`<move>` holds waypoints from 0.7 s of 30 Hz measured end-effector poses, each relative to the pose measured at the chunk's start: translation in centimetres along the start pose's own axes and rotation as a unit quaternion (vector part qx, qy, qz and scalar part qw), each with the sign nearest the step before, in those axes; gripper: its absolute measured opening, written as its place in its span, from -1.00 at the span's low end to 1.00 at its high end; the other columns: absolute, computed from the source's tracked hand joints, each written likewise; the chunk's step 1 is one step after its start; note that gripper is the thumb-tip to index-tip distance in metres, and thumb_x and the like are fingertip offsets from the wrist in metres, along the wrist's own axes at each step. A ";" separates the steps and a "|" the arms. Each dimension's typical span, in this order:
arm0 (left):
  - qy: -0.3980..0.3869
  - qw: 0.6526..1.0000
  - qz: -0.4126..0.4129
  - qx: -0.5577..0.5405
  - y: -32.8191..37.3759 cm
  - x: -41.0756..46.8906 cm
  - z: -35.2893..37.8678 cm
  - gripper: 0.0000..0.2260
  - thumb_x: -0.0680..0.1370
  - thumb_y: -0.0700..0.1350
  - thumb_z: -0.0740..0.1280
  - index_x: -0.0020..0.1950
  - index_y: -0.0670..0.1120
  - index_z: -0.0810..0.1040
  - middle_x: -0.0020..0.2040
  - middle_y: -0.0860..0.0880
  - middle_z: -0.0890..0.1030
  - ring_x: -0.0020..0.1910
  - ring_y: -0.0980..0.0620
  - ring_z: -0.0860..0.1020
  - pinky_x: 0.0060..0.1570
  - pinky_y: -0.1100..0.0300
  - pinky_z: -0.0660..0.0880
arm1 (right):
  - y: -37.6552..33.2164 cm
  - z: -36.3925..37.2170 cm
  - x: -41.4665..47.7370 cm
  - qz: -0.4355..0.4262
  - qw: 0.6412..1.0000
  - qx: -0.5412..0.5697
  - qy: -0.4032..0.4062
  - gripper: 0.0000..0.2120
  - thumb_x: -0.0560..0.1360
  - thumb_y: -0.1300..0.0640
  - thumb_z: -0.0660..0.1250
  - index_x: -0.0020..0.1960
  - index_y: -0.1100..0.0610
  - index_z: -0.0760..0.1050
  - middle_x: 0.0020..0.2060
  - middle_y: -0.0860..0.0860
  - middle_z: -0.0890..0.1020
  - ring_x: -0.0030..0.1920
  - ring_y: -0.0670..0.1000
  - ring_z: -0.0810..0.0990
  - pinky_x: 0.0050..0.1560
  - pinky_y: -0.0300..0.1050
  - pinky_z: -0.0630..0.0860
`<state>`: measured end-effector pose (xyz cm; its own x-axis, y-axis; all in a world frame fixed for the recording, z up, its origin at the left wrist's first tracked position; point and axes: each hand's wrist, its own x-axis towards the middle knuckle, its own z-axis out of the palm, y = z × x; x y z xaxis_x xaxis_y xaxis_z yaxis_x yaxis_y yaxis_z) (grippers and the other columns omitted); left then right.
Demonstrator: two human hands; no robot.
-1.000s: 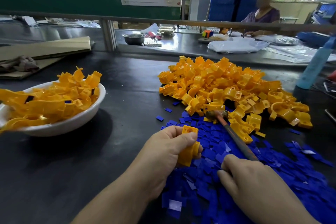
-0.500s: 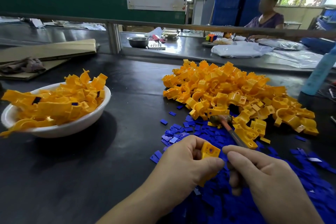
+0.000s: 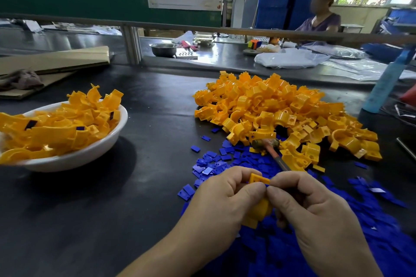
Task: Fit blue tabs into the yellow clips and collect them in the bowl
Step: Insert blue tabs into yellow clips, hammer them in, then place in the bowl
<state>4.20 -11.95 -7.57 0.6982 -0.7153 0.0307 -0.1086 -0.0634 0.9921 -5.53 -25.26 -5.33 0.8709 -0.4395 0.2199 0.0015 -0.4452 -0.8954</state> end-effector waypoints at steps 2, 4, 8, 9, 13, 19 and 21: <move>-0.010 1.000 0.001 -0.002 0.1 -0.1 0.0 -0.88 0.61 0.03 0.30 0.08 0.20 0.62 -0.09 0.08 0.72 -0.11 0.10 0.69 -0.14 0.20 0.64 | 0.0 0.1 0.0 -0.011 1.000 -0.019 0.009 -0.78 0.20 -0.15 0.29 -0.15 -0.25 0.53 -0.23 -0.20 0.61 -0.31 -0.12 0.60 -0.40 -0.24 0.55; -0.012 1.000 0.000 0.004 0.0 -0.1 0.0 -0.87 0.61 0.03 0.30 0.06 0.23 0.61 -0.09 0.09 0.72 -0.10 0.10 0.69 -0.12 0.17 0.65 | 0.1 0.1 0.0 -0.020 0.999 -0.033 0.012 -0.78 0.21 -0.15 0.28 -0.14 -0.28 0.52 -0.21 -0.23 0.60 -0.30 -0.14 0.59 -0.40 -0.24 0.55; -0.010 1.000 -0.007 0.008 -0.1 0.0 -0.1 -0.87 0.61 0.04 0.29 0.06 0.23 0.62 -0.09 0.12 0.71 -0.08 0.11 0.68 -0.08 0.10 0.66 | 0.2 0.4 -0.1 -0.045 0.997 -0.066 0.019 -0.73 0.22 -0.20 0.23 -0.08 -0.34 0.48 -0.14 -0.30 0.58 -0.19 -0.19 0.59 -0.35 -0.27 0.56; -0.010 1.000 -0.009 0.012 -0.1 0.0 -0.1 -0.87 0.61 0.05 0.29 0.06 0.22 0.62 -0.09 0.14 0.71 -0.08 0.13 0.68 -0.07 0.11 0.66 | 0.3 0.4 -0.2 -0.050 0.996 -0.069 0.021 -0.72 0.22 -0.20 0.23 -0.07 -0.34 0.47 -0.13 -0.31 0.57 -0.17 -0.19 0.59 -0.35 -0.26 0.55; -0.012 1.000 -0.015 0.010 0.0 0.0 -0.2 -0.87 0.61 0.04 0.29 0.04 0.19 0.63 -0.09 0.13 0.71 -0.08 0.13 0.68 -0.15 0.22 0.64 | 0.5 0.5 0.0 -0.047 0.997 -0.063 0.021 -0.74 0.24 -0.14 0.28 -0.07 -0.32 0.46 -0.15 -0.26 0.58 -0.22 -0.15 0.59 -0.36 -0.22 0.54; -0.006 1.000 -0.017 0.017 0.3 -0.2 -0.1 -0.87 0.60 0.08 0.29 0.00 0.20 0.64 -0.09 0.10 0.69 -0.12 0.14 0.67 -0.21 0.29 0.60 | 0.7 0.5 0.2 -0.005 1.000 -0.012 0.015 -0.77 0.24 -0.07 0.33 -0.11 -0.12 0.52 -0.23 -0.14 0.60 -0.33 -0.05 0.61 -0.43 -0.20 0.56; -0.008 1.000 -0.020 0.014 0.4 -0.2 -0.1 -0.86 0.60 0.08 0.28 0.01 0.18 0.64 -0.09 0.08 0.70 -0.13 0.13 0.67 -0.20 0.28 0.60 | 0.8 0.4 0.3 0.012 1.000 0.002 0.008 -0.72 0.21 -0.09 0.32 -0.09 -0.11 0.51 -0.24 -0.14 0.60 -0.34 -0.05 0.60 -0.44 -0.24 0.54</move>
<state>4.07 -11.78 -7.20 0.6909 -0.7229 -0.0121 -0.1002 -0.1122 0.9886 -5.07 -25.43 -6.08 0.8626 -0.4625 0.2048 -0.0169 -0.4311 -0.9021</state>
